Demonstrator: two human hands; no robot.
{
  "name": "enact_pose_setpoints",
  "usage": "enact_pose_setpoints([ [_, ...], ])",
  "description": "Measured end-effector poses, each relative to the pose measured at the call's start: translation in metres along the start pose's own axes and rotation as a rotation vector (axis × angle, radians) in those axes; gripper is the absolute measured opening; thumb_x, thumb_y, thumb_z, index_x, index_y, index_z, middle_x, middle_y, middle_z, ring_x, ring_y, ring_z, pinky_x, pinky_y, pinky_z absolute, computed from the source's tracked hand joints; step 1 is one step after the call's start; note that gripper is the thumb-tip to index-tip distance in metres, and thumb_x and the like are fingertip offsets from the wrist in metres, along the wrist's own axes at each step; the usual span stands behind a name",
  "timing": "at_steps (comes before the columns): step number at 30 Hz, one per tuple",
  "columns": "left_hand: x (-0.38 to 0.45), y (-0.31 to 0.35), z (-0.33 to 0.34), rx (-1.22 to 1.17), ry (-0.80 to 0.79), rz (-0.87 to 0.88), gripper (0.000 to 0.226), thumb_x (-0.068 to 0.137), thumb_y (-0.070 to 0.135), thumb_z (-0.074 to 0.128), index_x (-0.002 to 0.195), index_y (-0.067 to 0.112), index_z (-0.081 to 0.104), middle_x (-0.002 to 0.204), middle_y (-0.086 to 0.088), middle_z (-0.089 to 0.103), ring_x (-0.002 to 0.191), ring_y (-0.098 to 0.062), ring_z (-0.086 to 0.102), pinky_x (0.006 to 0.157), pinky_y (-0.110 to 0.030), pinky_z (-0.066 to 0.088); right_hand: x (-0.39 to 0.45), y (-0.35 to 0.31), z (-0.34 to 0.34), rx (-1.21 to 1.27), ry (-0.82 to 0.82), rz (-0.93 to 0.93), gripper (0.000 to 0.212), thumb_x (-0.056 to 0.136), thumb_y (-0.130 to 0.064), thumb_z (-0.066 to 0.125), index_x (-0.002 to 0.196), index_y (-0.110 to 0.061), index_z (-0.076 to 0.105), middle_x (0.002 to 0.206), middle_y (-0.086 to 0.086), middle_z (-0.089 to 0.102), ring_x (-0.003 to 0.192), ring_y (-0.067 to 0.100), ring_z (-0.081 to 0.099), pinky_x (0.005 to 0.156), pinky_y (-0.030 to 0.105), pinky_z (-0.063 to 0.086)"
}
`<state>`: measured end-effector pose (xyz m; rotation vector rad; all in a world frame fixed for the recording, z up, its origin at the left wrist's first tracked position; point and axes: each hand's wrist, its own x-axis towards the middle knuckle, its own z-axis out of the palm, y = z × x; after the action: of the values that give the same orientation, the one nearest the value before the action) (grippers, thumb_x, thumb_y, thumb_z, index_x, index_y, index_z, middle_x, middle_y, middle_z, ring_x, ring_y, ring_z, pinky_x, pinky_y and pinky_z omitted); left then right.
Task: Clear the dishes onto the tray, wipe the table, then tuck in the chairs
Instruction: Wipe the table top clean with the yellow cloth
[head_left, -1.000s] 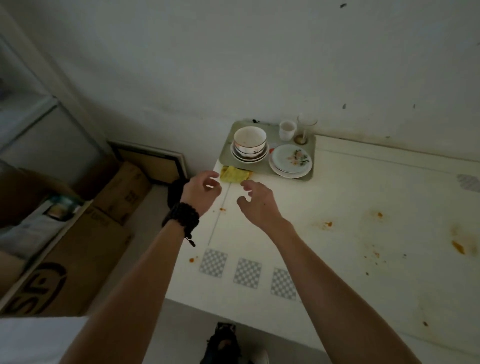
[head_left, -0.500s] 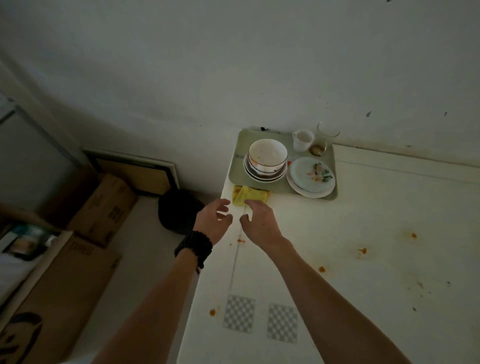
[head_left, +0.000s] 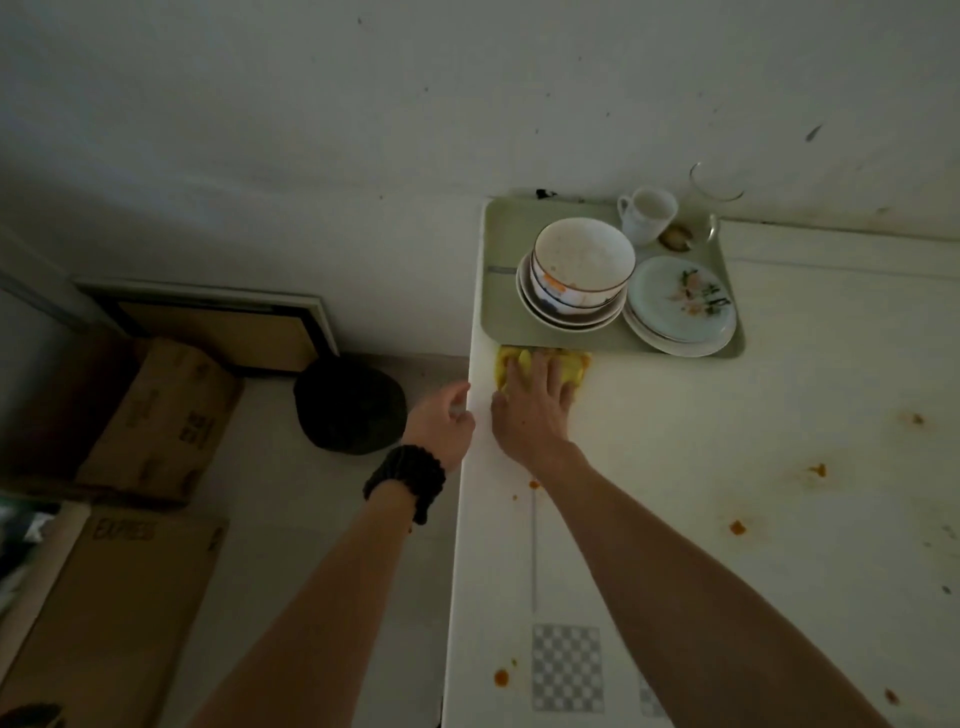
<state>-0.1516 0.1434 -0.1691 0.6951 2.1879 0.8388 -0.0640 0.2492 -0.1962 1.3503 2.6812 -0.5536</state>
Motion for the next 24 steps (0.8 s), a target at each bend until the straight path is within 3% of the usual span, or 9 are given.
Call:
enact_pose_setpoints([
  [3,0.005,-0.014,0.013,0.089,-0.111,-0.021,0.052,0.093,0.019,0.047,0.145,0.023,0.040,0.140,-0.006,0.051,0.121,-0.026,0.054,0.103,-0.042,0.047,-0.008,-0.009,0.008,-0.050,0.011,-0.029,0.053,0.102,-0.036,0.035,0.152,-0.024,0.027,0.159,0.010,0.017,0.145,0.038,0.013,0.117,0.059,0.015],
  [7,-0.006,-0.021,0.024,0.010,-0.144,-0.114,0.042,0.100,0.015,0.042,0.141,0.020,0.039,0.127,-0.012,0.057,0.098,-0.020,0.055,0.087,-0.035,0.051,-0.012,-0.007,0.005,-0.114,-0.029,-0.115,0.048,0.103,-0.040,0.032,0.151,-0.032,0.030,0.160,0.007,0.019,0.143,0.038,0.017,0.115,0.056,0.017],
  [12,-0.036,-0.046,0.032,-0.201,-0.227,-0.153,0.030,0.100,0.029,0.044,0.122,0.049,0.047,0.111,0.001,0.065,0.096,-0.021,0.067,0.082,-0.046,0.059,-0.013,-0.002,0.010,-0.101,-0.018,-0.174,0.049,0.103,-0.039,0.034,0.151,-0.031,0.033,0.161,0.009,0.014,0.149,0.037,0.007,0.118,0.064,0.005],
  [16,-0.039,-0.054,0.036,-0.265,-0.157,-0.164,0.032,0.100,0.024,0.046,0.128,0.039,0.053,0.095,0.005,0.067,0.088,-0.020,0.067,0.083,-0.043,0.058,-0.017,-0.003,0.010,-0.143,-0.097,-0.256,0.049,0.102,-0.040,0.031,0.151,-0.034,0.032,0.164,0.005,0.014,0.150,0.036,0.007,0.118,0.063,0.010],
  [18,-0.044,-0.050,0.040,-0.143,-0.134,-0.118,0.040,0.100,0.021,0.046,0.138,0.035,0.047,0.104,0.002,0.065,0.090,-0.020,0.064,0.086,-0.038,0.055,-0.030,0.002,0.010,-0.157,-0.114,-0.285,0.049,0.102,-0.040,0.032,0.151,-0.036,0.033,0.163,0.004,0.015,0.150,0.035,0.008,0.118,0.062,0.012],
  [20,-0.051,-0.048,0.044,0.033,-0.114,-0.068,0.051,0.100,0.017,0.045,0.148,0.030,0.034,0.124,-0.002,0.057,0.113,-0.024,0.058,0.092,-0.031,0.046,-0.046,0.007,0.015,-0.148,-0.105,-0.305,0.048,0.103,-0.040,0.032,0.150,-0.036,0.033,0.163,0.004,0.016,0.150,0.034,0.008,0.118,0.061,0.014],
  [22,-0.061,-0.048,0.048,0.209,-0.079,0.019,0.059,0.099,0.016,0.047,0.153,0.021,0.022,0.150,-0.008,0.039,0.136,-0.027,0.040,0.108,-0.031,0.033,-0.065,0.013,0.020,-0.154,-0.091,-0.315,0.047,0.103,-0.040,0.032,0.151,-0.036,0.033,0.163,0.003,0.016,0.150,0.034,0.008,0.118,0.061,0.014],
  [24,-0.068,-0.050,0.052,0.405,-0.050,0.137,0.063,0.099,0.020,0.050,0.153,0.013,0.019,0.158,-0.008,0.023,0.143,-0.027,0.028,0.115,-0.031,0.024,-0.078,0.019,0.024,-0.156,-0.085,-0.308,0.047,0.104,-0.040,0.031,0.151,-0.036,0.033,0.163,0.003,0.016,0.150,0.034,0.008,0.118,0.060,0.014],
])
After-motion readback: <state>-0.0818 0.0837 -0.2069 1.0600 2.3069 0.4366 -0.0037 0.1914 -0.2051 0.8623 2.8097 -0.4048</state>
